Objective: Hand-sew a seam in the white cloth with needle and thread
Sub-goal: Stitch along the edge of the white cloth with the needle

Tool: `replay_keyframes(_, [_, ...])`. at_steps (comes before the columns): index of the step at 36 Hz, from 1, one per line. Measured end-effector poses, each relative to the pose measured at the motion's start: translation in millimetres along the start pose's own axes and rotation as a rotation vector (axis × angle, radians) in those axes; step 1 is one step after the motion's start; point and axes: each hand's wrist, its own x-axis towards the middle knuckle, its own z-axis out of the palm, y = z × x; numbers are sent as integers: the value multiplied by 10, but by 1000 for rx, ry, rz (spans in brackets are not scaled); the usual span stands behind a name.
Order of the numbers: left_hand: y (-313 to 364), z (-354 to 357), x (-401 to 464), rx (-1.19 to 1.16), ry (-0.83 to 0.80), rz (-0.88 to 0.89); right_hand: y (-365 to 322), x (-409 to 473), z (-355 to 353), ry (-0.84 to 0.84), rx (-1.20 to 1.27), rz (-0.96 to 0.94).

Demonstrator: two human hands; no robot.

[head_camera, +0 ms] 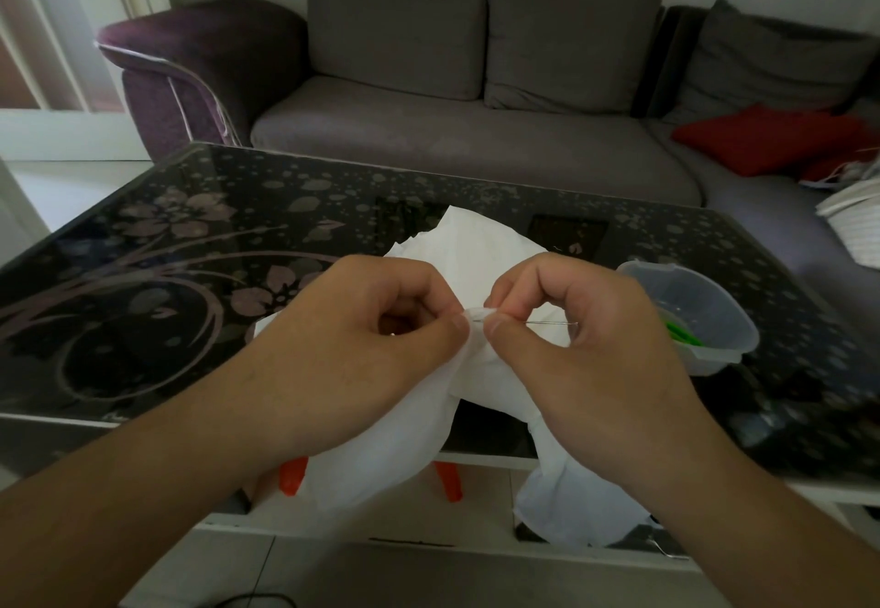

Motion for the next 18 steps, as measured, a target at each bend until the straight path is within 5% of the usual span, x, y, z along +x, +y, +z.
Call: replay_keyframes(18, [-2, 9, 10, 34, 28, -34, 8, 29, -63, -63, 137, 73])
